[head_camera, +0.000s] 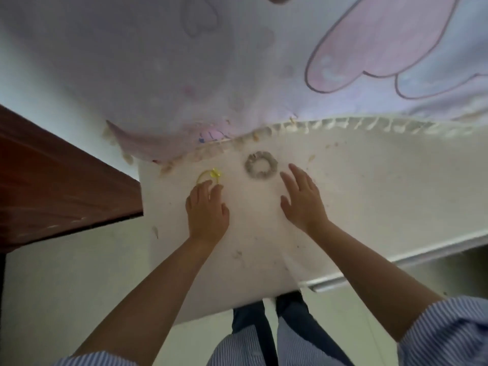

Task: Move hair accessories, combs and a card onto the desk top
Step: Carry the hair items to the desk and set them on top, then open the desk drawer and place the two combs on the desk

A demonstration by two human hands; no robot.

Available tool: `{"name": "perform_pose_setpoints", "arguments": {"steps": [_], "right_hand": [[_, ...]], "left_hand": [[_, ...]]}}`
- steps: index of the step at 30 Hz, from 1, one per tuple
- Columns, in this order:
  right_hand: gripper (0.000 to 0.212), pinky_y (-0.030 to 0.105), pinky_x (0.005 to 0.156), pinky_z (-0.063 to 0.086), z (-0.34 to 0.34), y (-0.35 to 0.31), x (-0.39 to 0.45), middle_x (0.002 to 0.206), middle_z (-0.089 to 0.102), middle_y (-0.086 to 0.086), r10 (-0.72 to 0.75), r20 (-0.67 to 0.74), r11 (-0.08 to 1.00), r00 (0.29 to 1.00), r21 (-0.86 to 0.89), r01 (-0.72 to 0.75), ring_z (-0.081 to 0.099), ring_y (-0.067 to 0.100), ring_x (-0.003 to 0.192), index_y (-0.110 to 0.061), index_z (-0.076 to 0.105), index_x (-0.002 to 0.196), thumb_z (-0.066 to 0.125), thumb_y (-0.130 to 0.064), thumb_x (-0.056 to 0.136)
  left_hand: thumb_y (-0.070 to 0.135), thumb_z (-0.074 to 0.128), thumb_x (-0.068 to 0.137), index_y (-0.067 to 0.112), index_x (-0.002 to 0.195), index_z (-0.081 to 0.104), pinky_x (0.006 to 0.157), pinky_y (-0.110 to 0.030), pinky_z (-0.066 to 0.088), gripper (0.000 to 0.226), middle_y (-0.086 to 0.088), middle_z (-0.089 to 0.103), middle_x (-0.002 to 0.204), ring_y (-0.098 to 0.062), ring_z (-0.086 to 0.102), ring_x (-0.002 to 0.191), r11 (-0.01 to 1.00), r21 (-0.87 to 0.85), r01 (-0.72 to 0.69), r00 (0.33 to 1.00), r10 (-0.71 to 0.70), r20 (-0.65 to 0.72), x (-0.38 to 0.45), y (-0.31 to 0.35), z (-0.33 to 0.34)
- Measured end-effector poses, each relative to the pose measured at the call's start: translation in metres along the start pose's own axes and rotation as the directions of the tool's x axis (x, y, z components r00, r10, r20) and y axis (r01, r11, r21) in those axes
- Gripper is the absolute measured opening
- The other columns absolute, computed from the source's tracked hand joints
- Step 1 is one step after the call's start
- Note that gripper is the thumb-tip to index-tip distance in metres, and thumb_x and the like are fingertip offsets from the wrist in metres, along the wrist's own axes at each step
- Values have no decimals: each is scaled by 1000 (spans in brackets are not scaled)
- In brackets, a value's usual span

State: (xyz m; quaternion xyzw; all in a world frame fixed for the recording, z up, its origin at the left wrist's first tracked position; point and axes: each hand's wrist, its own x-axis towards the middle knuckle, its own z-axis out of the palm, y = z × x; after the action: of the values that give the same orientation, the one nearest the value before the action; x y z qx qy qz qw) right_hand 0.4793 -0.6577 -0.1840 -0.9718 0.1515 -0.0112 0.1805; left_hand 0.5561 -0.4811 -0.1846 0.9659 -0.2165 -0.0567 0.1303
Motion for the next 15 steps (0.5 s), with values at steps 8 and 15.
{"name": "perform_pose_setpoints", "arguments": {"steps": [8,15], "right_hand": [[28,60,74,54,-33,133,-129,101,67,38,130,-51,979,990,-151,-137,66,51,91,15,67,93,59,-2,73],[20,42,71,57,-59,272,-212,79,71,23,-37,16,954,999,-299,40,70,38,74,4,69,76,55,-8,66]], "left_hand": [[-6,81,51,-7,92,68,75,-57,55,43,-31,70,98,-46,66,91,890,-128,-438,893,447,54,-45,124,35],[7,86,56,-2,96,69,77,-61,52,44,-24,72,105,-43,66,98,883,-45,-467,882,469,36,-109,256,104]]}}
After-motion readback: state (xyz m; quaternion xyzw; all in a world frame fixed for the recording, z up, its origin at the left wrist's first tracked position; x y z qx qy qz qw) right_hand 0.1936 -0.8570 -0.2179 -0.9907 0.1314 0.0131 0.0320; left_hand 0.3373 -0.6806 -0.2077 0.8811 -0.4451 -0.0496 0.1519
